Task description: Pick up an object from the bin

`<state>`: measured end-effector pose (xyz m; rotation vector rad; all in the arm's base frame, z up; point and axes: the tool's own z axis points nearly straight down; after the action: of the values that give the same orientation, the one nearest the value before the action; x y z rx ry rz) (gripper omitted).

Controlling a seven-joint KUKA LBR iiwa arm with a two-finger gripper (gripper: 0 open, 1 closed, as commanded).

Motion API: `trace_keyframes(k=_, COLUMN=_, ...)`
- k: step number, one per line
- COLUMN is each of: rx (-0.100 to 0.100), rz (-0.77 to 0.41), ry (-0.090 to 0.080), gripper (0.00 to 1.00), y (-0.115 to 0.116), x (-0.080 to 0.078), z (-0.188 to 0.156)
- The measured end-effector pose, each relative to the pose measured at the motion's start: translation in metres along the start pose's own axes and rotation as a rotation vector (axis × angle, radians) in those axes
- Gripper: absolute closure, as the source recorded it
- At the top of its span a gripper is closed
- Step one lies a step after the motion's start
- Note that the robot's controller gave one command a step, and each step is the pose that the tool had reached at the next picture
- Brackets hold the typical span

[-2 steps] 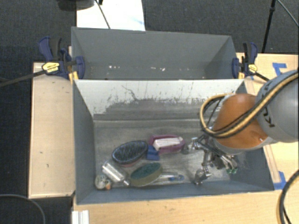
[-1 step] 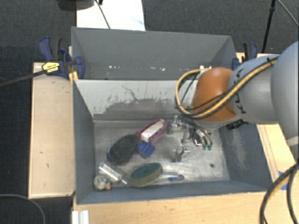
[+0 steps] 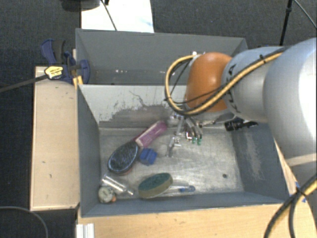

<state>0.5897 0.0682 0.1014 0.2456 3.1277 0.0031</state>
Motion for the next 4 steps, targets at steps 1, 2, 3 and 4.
trace_keyframes(k=1, rx=-0.001, rz=0.093, ry=-0.002, gripper=0.0, y=-0.021, x=-0.005, z=0.028)
trace_keyframes(k=2, rx=-0.004, rz=0.131, ry=-0.006, gripper=0.0, y=0.061, x=0.017, z=0.028)
trace_keyframes(k=3, rx=-0.004, rz=0.133, ry=-0.018, gripper=1.0, y=0.057, x=0.013, z=0.026)
trace_keyframes(k=4, rx=0.001, rz=0.129, ry=0.0, gripper=1.0, y=0.057, x=0.012, z=0.009)
